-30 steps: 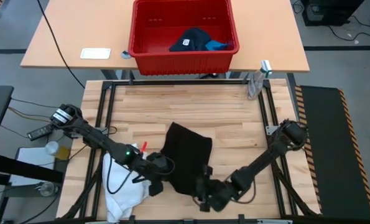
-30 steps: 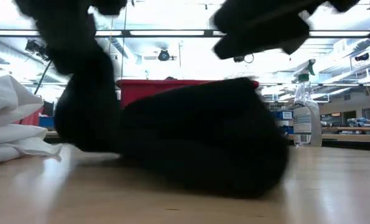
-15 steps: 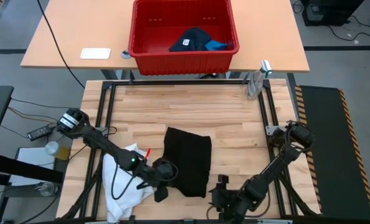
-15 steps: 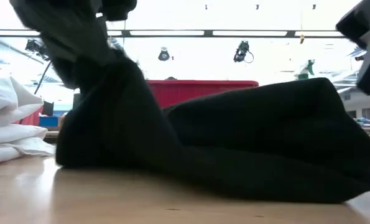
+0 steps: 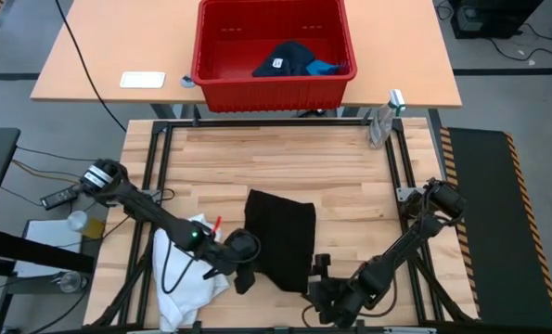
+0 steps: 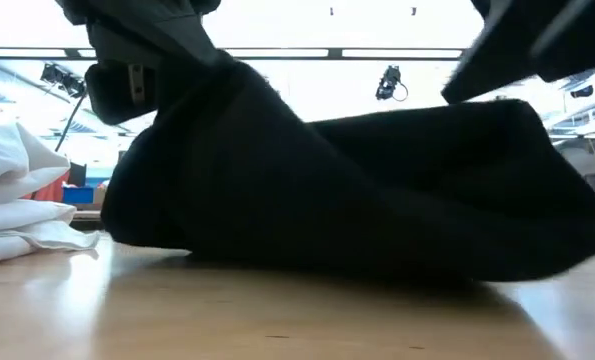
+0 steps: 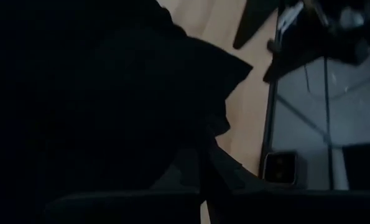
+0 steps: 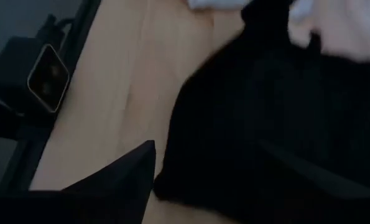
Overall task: Fold Laundry from Bin
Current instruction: Fold the black shirt
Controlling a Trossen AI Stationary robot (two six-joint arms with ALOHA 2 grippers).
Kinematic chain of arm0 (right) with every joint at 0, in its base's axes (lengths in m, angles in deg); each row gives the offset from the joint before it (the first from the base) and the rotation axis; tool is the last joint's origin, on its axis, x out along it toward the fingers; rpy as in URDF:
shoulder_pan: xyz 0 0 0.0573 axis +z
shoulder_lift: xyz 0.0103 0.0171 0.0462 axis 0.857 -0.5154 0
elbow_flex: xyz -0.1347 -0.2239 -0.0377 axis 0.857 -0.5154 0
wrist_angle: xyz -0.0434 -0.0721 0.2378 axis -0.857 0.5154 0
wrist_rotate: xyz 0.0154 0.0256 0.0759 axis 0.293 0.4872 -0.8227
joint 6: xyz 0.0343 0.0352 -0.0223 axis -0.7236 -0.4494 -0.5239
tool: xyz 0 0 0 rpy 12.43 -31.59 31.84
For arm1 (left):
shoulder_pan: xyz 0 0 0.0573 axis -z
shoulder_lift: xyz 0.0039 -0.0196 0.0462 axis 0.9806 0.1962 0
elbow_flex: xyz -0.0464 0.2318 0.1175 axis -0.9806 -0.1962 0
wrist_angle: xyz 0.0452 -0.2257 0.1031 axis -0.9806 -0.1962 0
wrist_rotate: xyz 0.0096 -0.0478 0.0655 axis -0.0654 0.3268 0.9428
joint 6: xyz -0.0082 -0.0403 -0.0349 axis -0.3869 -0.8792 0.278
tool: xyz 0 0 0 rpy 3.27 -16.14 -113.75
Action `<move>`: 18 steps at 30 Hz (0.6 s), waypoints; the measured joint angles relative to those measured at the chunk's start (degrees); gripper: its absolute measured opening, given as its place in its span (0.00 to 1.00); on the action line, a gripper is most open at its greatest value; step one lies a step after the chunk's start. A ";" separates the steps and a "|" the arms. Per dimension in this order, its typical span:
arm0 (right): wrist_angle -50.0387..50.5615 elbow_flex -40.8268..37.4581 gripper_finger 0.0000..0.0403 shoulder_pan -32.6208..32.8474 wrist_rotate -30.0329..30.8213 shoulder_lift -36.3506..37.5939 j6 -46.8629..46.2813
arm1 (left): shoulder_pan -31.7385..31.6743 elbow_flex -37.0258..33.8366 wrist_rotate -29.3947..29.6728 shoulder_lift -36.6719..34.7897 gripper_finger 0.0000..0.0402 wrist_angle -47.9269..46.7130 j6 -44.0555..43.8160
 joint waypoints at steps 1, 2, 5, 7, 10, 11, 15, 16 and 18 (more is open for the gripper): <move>-0.61 -0.17 0.70 0.04 1.50 0.00 1.48 | 0.03 0.00 0.59 -0.38 0.01 -0.14 -0.90; -0.81 -0.40 0.70 0.06 2.75 0.00 2.42 | 0.04 0.00 1.07 -0.62 0.01 -0.29 -1.83; -2.49 -1.54 0.71 0.00 5.02 0.00 2.93 | -0.28 0.00 2.08 -1.19 0.01 -0.86 -5.02; -5.39 -3.31 0.71 -0.05 6.27 0.00 2.16 | -0.30 0.04 2.87 -1.32 0.01 -0.53 -6.68; -12.17 -6.81 0.71 0.15 7.69 0.00 0.23 | -0.31 0.07 3.20 -1.32 0.01 -1.07 -8.39; -14.34 -7.65 0.71 0.31 7.87 0.00 -0.73 | -0.33 0.07 3.26 -1.32 0.01 -1.10 -9.11; -18.75 -10.07 0.69 2.05 16.71 0.00 -6.85 | -0.33 0.07 4.06 -1.31 0.01 -1.03 -10.44; -19.68 -10.43 0.69 2.47 20.34 0.00 -7.64 | -0.29 0.07 4.07 -1.32 0.01 -1.01 -10.51; -20.09 -11.09 0.67 2.57 24.71 0.00 -8.02 | -0.01 0.07 4.12 -1.31 0.01 -0.94 -10.98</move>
